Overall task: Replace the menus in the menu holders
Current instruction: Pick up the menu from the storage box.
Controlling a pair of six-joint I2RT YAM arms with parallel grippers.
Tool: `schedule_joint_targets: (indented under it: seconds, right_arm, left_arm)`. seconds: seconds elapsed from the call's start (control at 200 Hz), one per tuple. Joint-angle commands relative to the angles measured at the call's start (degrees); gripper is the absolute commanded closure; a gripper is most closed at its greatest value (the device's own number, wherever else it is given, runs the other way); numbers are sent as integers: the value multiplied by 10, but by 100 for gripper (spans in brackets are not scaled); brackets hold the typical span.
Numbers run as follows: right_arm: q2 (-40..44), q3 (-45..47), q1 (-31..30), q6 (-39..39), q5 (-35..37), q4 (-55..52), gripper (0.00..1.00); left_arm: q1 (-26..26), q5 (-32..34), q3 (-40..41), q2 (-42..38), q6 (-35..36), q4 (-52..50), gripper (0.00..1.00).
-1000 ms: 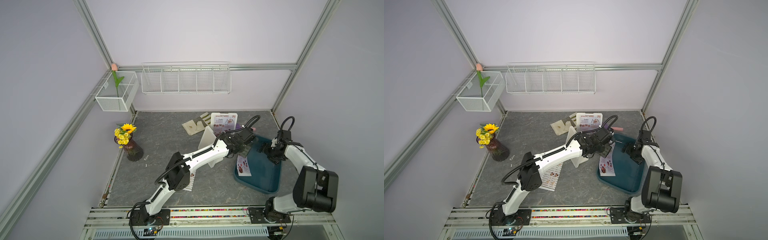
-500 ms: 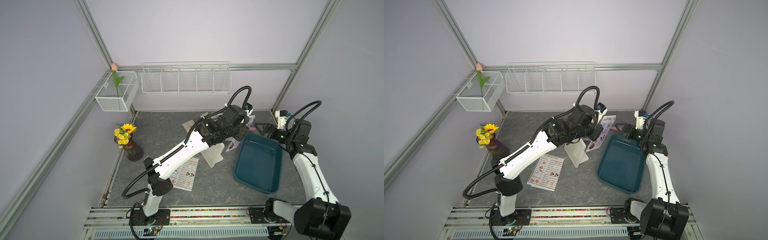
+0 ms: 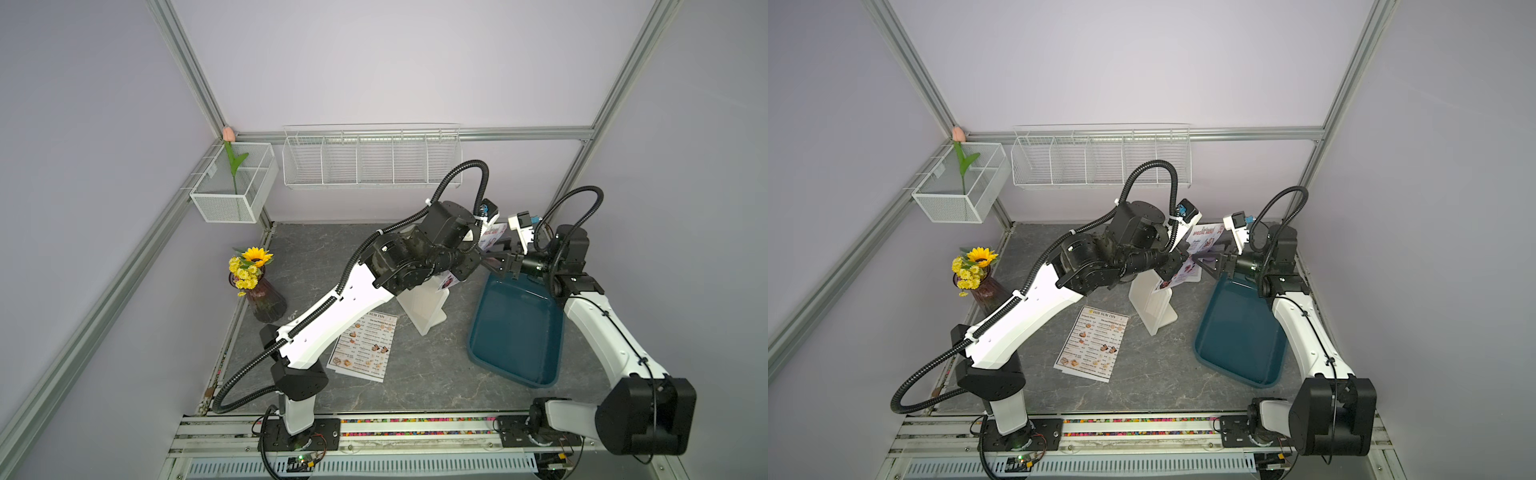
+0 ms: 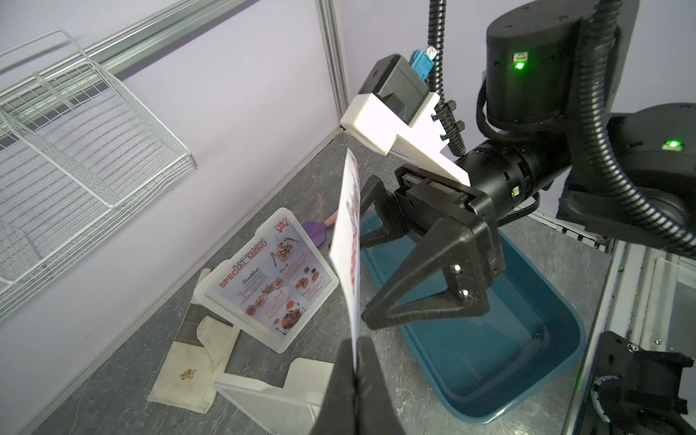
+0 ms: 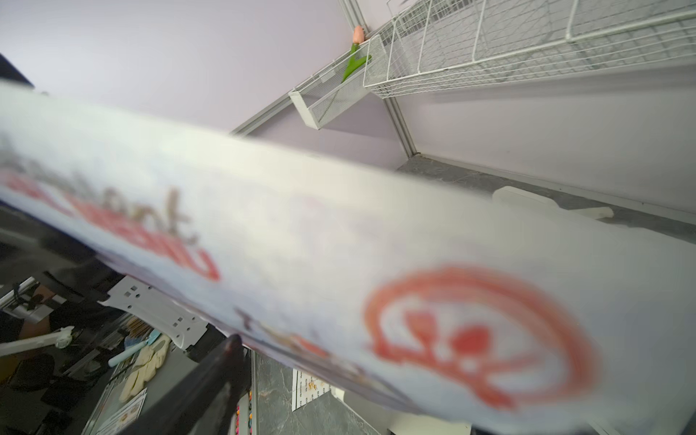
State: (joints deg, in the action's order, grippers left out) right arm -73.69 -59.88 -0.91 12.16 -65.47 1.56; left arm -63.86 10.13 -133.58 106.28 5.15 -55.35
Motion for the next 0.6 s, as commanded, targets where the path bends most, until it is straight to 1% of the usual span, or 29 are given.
schedule_joint_targets:
  seconds: [0.0, 0.11, 0.25, 0.34, 0.435, 0.515, 0.6]
  right_arm:
    - [-2, -16, -2, -68, -14, -58, 10]
    - [0, -20, 3, -100, -19, -93, 10]
    - [5, -18, 13, -108, -50, -88, 9]
    - [6, -16, 19, -103, -75, -70, 7]
    - [5, -13, 28, -80, -97, -43, 4]
    - [7, -7, 31, -68, -109, -26, 0]
    - [10, -5, 31, -59, -125, -16, 7]
  left_arm:
    - [0, -14, -15, 3, 19, -20, 100]
    - [0, -30, -24, 4, 20, -22, 100]
    - [0, -41, -28, 5, 23, -27, 100]
    - [5, -44, -33, 6, 20, -28, 100]
    - [13, -44, -33, 4, 12, -28, 100]
    - [18, -30, -17, -4, 5, -18, 100]
    - [25, -38, 10, -17, 3, 0, 100]
